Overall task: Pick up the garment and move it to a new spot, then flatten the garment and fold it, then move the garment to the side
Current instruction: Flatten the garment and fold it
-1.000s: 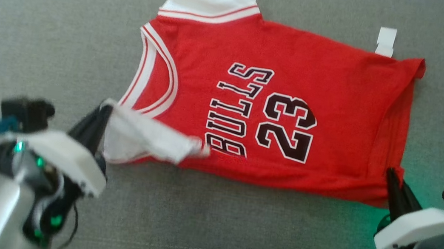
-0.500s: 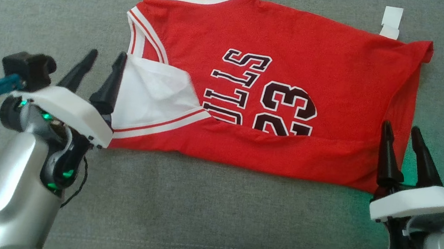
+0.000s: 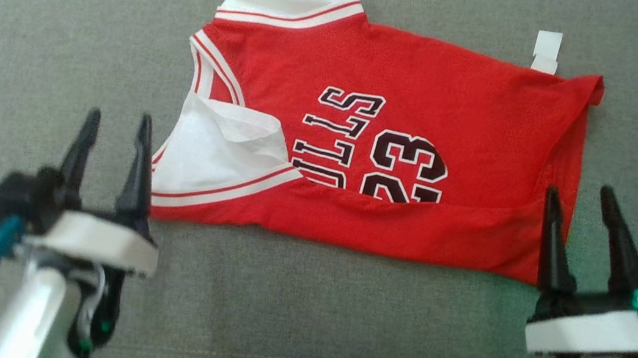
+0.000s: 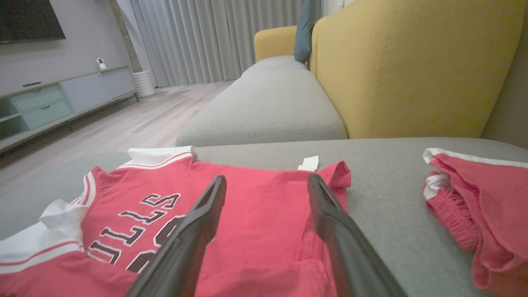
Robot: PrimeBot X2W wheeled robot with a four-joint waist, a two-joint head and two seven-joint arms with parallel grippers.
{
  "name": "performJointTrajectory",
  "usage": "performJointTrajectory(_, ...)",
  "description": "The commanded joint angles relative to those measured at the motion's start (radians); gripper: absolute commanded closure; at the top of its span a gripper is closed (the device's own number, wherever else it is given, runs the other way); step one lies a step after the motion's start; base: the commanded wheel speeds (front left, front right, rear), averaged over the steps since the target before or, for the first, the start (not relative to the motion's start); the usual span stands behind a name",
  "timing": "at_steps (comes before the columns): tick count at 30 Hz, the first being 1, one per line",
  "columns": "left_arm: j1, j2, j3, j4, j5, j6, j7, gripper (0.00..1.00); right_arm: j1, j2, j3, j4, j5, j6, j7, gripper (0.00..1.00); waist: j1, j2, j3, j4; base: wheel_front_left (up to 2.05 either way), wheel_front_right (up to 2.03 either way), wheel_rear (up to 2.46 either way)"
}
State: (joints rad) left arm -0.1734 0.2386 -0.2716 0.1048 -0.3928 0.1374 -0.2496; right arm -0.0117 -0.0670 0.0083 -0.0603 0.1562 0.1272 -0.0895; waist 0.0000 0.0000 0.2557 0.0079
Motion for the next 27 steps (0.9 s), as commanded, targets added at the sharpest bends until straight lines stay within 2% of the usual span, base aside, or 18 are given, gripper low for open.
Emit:
performJointTrajectory(1,0.000,0.011,0.050,-0.042,0.010,0.009,-0.011,0.00,0.009,-0.003,0.020,-0.043,-0.004,0.003,0.008,0.00,0.0000,0.0000,-0.014,0.002,0.00,0.00,0.00)
performJointTrajectory(7,0.088,-0.006,0.068,-0.070,0.031,0.017,-0.012,0.00,0.065,0.008,0.012,-0.066,-0.003,0.003,0.026,0.00,0.0000,0.0000,-0.039,0.004,0.00,0.00,0.00)
performJointTrajectory(12,0.105,-0.012,0.070,-0.065,0.041,0.003,-0.012,0.00,0.068,0.011,0.006,-0.057,0.000,0.003,0.035,0.00,0.0000,0.0000,-0.049,0.004,0.00,0.00,0.00)
performJointTrajectory(19,0.076,-0.022,0.040,0.020,0.011,-0.056,0.003,0.00,0.070,0.013,-0.046,0.031,0.006,0.003,0.128,0.00,0.0000,0.0000,-0.030,0.008,0.00,0.00,0.00)
performJointTrajectory(27,-0.022,-0.033,0.013,0.211,-0.057,-0.141,0.083,0.00,0.013,0.015,-0.094,0.126,0.016,0.003,0.227,0.00,0.0000,0.0000,0.033,0.006,0.00,0.00,0.00)
